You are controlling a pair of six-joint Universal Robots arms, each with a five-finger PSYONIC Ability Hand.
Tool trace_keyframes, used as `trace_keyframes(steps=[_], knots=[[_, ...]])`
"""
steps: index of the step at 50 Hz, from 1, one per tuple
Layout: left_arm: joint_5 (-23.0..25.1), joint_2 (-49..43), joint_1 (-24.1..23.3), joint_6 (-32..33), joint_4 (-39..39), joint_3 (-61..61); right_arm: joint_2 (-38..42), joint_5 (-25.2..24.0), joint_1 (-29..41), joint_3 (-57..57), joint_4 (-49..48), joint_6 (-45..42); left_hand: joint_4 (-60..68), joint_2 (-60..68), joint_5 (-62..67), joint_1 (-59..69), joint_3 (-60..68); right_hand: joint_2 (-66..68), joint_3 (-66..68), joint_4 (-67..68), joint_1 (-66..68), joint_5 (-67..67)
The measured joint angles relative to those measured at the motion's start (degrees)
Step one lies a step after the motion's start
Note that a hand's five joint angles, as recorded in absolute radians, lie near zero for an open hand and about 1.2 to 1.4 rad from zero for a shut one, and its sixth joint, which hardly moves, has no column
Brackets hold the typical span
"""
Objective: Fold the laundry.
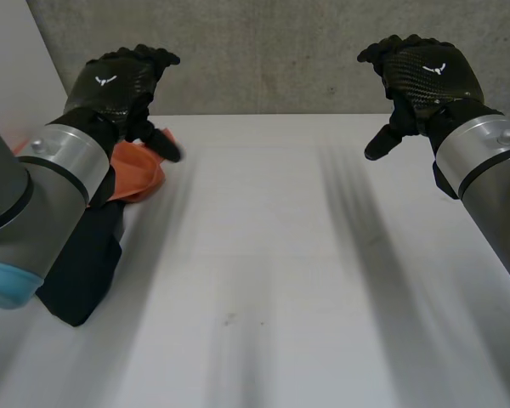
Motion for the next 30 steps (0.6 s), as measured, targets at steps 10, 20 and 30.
trace_keyframes(steps=[10,20,30], knots=[[0.0,-9.1,4.8,4.7,2.2,2.7,0.1,-0.1,0.0,0.3,0.0,-1.0,0.0,0.0,0.0,0.0,0.0,0.0,0.0,0.0,0.0,0.0],[0.0,-21.9,12.6,17.9,7.9,6.5,0.8,-0.2,0.3,0.8,0.0,-2.1,0.0,0.0,0.0,0.0,0.0,0.0,0.0,0.0,0.0,0.0],[2.1,-35.8,20.8,26.1,13.0,15.1,2.3,-0.2,1.0,0.9,0.0,-2.3,12.7,12.5,11.1,13.4,12.1,0.0,0.0,0.0,0.0,0.0]])
